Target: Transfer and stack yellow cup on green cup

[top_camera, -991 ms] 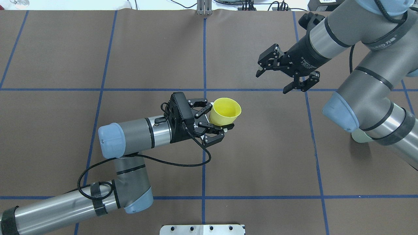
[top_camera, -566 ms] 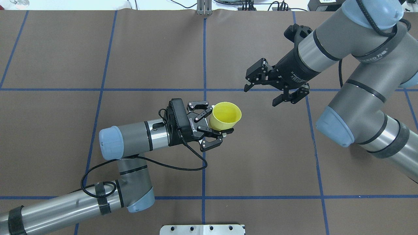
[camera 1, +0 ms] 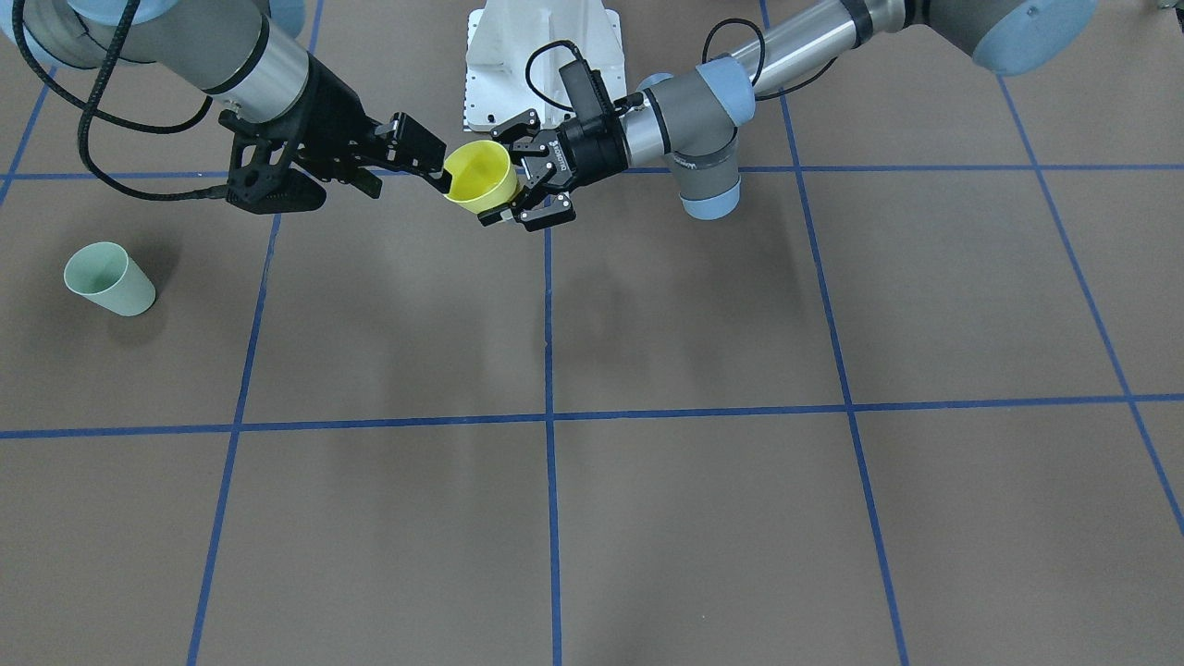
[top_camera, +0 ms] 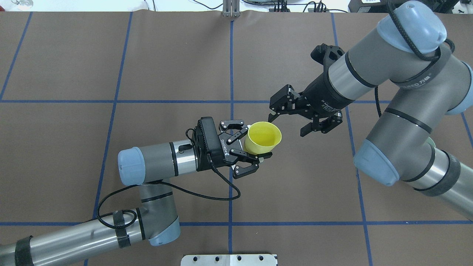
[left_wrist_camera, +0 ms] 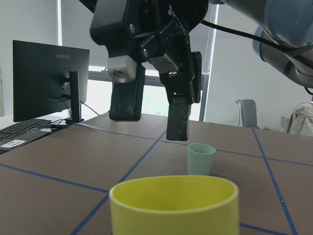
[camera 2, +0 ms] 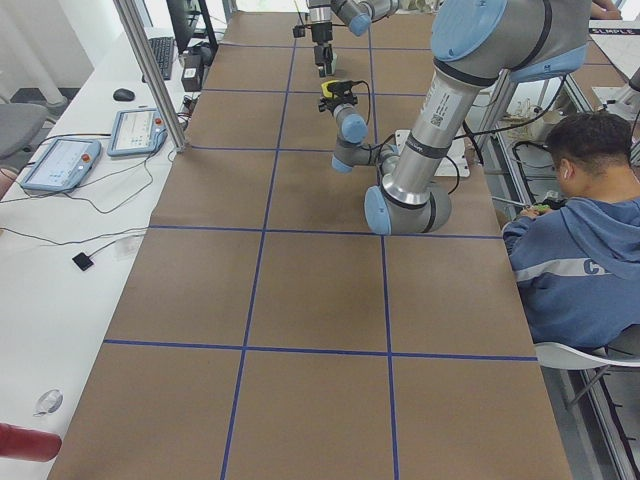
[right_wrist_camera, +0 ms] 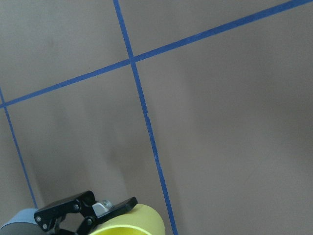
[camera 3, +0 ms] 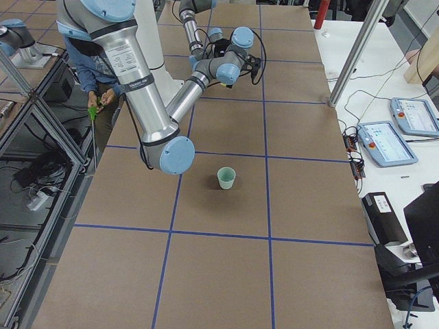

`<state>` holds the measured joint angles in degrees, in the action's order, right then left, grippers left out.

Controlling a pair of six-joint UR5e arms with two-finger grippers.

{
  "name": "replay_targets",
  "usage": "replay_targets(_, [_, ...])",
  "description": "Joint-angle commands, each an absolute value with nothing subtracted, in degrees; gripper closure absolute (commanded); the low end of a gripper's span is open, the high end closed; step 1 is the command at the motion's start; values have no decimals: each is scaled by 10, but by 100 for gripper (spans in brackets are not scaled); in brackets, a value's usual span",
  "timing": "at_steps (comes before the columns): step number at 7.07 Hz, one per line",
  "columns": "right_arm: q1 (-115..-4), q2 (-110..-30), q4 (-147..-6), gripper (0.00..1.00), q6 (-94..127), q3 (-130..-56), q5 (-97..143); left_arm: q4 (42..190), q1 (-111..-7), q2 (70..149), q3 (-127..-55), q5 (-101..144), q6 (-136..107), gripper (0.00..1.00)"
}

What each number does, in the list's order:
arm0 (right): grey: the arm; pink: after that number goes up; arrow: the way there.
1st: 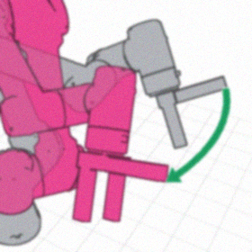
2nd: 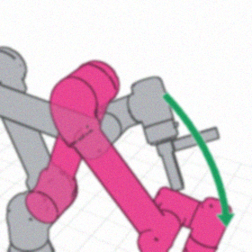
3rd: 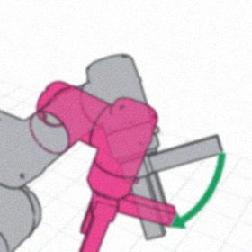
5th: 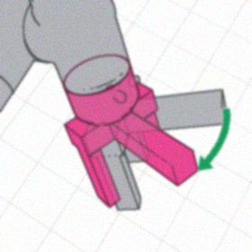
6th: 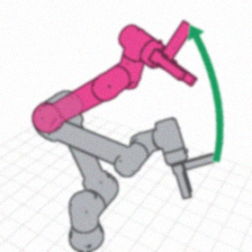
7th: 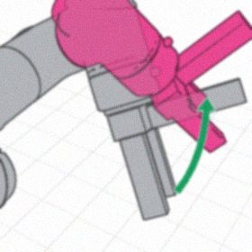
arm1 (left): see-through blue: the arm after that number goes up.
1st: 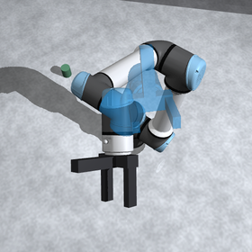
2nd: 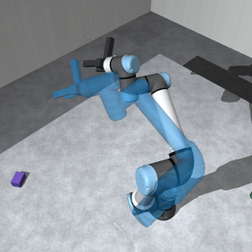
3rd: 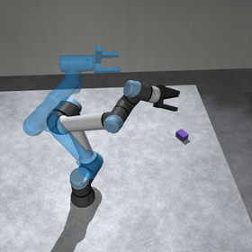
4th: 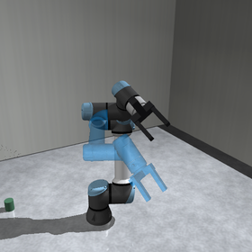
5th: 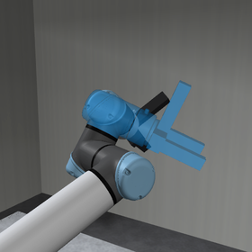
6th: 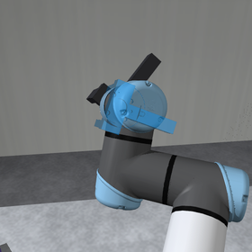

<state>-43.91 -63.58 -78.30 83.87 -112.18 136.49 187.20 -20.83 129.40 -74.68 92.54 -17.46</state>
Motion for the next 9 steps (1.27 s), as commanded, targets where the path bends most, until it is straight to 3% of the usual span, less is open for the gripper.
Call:
replay_targets(1, [-429, -642, -783, 17, 833, -1130, 1371, 1872, -206, 1295, -748, 925, -175, 100])
replay_targets(4, [-418, -660, -783, 19, 779, -1147, 1375, 1872, -206, 1295, -751, 925, -175, 100])
replay_targets(9, [-413, -657, -783, 38, 778, -1147, 1375, 1874, -198, 1296, -756, 925, -177, 100])
